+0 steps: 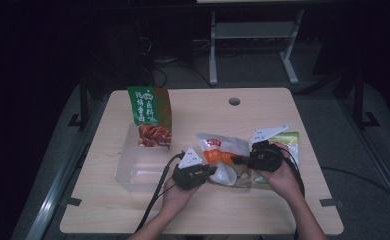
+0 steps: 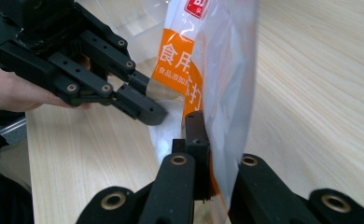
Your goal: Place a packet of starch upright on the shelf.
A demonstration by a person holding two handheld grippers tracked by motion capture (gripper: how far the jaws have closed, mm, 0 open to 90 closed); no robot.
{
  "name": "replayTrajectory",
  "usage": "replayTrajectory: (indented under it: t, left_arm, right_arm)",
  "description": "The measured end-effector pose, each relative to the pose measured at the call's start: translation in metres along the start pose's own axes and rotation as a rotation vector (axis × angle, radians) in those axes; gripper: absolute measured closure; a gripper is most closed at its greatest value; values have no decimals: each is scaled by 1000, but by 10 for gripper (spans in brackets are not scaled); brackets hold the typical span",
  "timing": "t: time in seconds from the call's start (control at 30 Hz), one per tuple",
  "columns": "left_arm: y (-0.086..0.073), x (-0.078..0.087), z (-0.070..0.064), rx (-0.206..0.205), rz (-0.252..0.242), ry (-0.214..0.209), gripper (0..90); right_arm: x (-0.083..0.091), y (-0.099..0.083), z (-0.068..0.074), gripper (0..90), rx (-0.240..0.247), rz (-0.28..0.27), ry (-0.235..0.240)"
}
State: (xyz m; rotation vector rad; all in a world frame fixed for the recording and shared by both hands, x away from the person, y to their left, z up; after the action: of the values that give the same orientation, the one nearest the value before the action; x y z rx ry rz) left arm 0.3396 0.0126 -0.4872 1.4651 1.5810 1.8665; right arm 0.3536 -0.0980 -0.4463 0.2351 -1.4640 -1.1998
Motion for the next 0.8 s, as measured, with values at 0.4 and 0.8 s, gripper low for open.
replayTrajectory:
  t: [0.4, 0.8]
  left_arm:
    - [-13, 10, -9, -3, 23, -1, 619]
    - [-12, 23, -24, -28, -5, -65, 563]
  right_arm:
    - [6, -1, -1, 900, -15, -29, -7]
    - [16, 11, 2, 900, 12, -56, -46]
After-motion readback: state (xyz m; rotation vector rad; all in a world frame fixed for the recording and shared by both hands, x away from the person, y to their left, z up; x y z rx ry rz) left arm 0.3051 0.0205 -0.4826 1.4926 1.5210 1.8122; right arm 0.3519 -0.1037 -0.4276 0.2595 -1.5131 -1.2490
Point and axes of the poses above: each handheld gripper's, and its own axes: x roughly backward along the jaws, y roughly out of its top, z roughly to its left, the point moved 10 cm from there along -x, roughly forward along the jaws
